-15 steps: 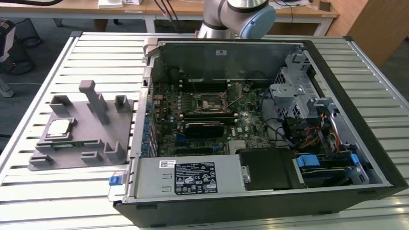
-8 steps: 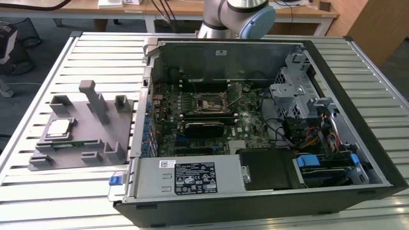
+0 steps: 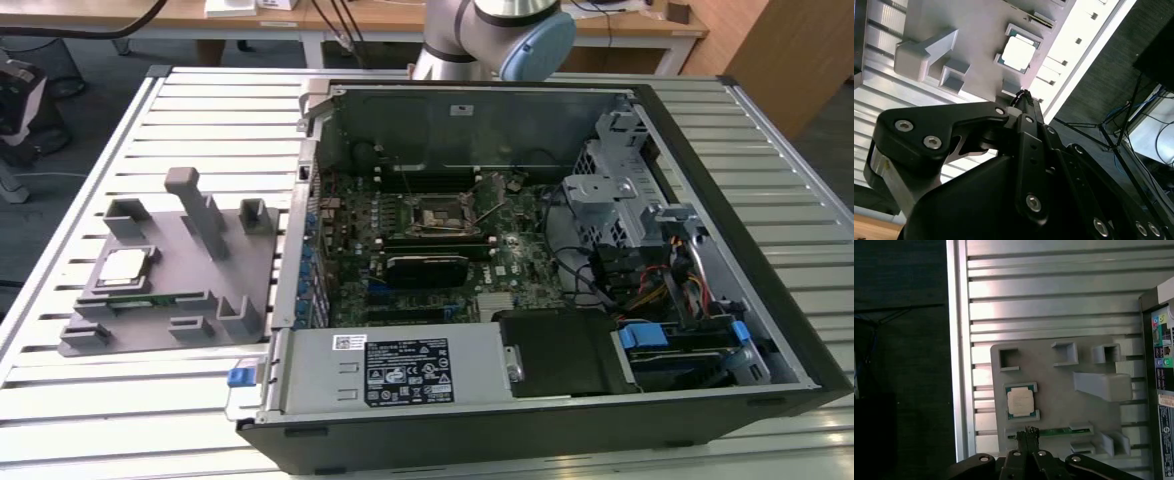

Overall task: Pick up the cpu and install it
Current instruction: 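Pick up the cpu and move it towards the insertion slot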

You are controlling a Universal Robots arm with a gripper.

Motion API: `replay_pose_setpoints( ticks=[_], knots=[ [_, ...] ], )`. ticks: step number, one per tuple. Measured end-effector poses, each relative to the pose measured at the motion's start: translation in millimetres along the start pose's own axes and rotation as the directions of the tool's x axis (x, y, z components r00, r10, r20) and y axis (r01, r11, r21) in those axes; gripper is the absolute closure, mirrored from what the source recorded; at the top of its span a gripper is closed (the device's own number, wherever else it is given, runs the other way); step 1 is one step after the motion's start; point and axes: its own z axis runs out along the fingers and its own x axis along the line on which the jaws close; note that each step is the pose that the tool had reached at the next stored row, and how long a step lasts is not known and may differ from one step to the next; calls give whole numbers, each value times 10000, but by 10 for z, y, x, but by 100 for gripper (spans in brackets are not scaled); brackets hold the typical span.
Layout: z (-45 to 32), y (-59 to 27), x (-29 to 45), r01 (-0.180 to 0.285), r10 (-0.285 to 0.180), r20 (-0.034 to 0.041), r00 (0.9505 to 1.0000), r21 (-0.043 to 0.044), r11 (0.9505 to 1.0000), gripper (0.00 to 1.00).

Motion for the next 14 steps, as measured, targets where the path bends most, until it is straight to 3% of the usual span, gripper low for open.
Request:
replay_pose_setpoints(
  ticks=[5,14],
  knots=[
    [72,-3,-1,66,-66,0,10000,21,10000,89],
    [128,-12,11,748,-748,-17,9972,21,9972,89]
  ],
)
